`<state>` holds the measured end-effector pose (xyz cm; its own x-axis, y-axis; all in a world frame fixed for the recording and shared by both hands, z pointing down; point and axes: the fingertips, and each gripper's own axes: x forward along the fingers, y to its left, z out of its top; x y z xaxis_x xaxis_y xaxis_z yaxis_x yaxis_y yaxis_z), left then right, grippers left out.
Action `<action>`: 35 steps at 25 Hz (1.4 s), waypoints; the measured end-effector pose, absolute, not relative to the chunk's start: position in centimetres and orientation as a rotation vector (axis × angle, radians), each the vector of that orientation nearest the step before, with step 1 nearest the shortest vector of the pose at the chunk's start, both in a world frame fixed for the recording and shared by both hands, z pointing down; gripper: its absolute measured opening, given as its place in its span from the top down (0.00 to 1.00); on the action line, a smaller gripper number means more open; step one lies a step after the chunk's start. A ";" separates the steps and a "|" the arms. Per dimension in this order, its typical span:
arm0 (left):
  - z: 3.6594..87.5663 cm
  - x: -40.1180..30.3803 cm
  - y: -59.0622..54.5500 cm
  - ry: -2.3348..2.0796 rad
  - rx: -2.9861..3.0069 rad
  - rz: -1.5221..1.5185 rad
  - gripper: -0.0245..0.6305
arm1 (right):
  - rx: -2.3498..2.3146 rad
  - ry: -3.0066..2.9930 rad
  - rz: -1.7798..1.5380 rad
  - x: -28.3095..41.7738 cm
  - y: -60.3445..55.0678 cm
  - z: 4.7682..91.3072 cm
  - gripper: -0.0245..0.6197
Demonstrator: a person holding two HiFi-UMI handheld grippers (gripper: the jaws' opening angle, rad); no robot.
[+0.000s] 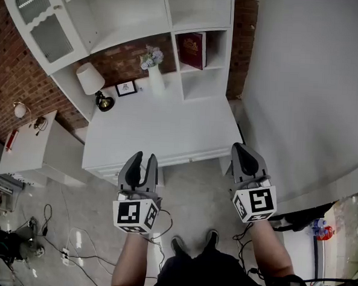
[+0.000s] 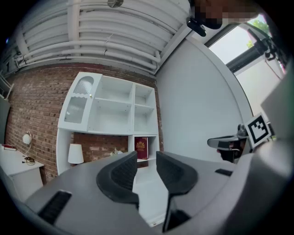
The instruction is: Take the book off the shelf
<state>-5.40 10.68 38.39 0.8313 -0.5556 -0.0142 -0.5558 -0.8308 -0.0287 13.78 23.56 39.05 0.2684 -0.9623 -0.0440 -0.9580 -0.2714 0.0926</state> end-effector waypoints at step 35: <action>37.8 -15.4 1.9 0.771 -3.135 0.132 0.57 | 2.646 -1.794 -0.148 5.3 18.9 35.2 0.64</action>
